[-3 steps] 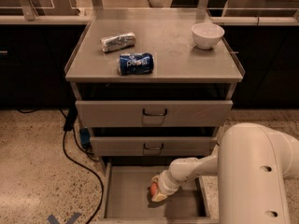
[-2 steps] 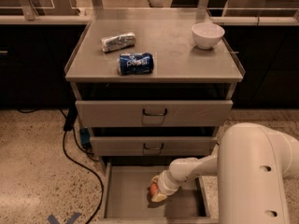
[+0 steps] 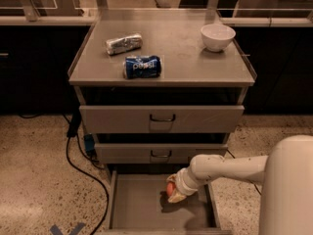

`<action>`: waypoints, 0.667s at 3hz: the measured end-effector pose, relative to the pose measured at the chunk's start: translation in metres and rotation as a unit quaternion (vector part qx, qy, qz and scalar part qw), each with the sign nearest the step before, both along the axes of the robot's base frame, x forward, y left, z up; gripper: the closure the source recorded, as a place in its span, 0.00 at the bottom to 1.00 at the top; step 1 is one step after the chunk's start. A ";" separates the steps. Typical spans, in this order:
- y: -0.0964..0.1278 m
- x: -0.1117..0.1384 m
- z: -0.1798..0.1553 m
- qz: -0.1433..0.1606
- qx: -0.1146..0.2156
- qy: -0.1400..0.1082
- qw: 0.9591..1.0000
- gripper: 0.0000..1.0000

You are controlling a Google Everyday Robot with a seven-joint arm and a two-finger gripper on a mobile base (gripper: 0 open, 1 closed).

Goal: Pick apple from bottom drawer and place on counter

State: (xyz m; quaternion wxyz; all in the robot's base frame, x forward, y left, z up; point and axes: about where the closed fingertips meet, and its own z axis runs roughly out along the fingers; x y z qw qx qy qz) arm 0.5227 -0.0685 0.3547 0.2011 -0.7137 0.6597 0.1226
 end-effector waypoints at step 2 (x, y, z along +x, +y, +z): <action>-0.062 0.017 0.078 -0.020 0.028 -0.055 0.998 1.00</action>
Offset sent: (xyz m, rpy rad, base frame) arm 0.0283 -0.0963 0.1274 0.0763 -0.1889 -0.0673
